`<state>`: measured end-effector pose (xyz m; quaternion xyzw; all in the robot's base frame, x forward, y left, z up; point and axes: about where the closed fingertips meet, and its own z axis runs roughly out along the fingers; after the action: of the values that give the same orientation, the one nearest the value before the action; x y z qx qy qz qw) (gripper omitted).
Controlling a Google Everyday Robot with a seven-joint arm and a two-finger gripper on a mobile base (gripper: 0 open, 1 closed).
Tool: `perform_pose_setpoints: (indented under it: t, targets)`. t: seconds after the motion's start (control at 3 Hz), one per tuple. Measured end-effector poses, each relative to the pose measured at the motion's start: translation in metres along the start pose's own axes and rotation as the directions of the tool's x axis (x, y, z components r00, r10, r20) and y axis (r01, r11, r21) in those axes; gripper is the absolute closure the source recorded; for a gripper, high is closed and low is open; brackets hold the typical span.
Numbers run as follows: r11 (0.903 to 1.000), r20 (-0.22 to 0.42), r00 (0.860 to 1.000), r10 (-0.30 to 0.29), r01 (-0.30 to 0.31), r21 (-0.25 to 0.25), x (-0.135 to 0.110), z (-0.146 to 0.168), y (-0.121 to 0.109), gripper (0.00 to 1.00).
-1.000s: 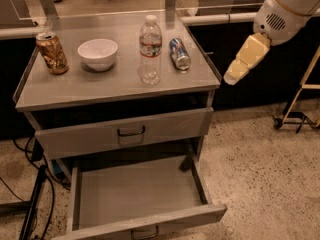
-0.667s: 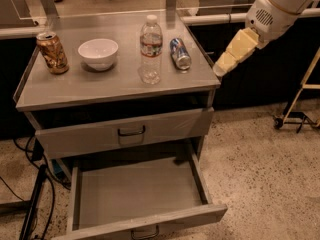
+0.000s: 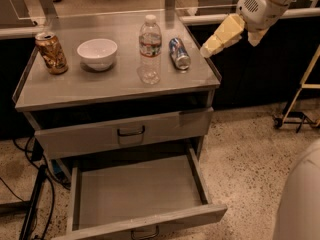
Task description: Place redbull can into middle drawer
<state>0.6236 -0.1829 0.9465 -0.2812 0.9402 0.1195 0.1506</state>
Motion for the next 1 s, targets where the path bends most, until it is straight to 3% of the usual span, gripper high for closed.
perform_pose_setpoints:
  t: [0.33, 1.0]
  targets:
    - [1.0, 0.019, 1.0, 0.003, -0.003, 0.005, -0.006, 0.001, -0.002, 0.0]
    - [0.9989, 0.058, 0.998, 0.036, -0.034, -0.034, -0.029, 0.009, 0.015, 0.0]
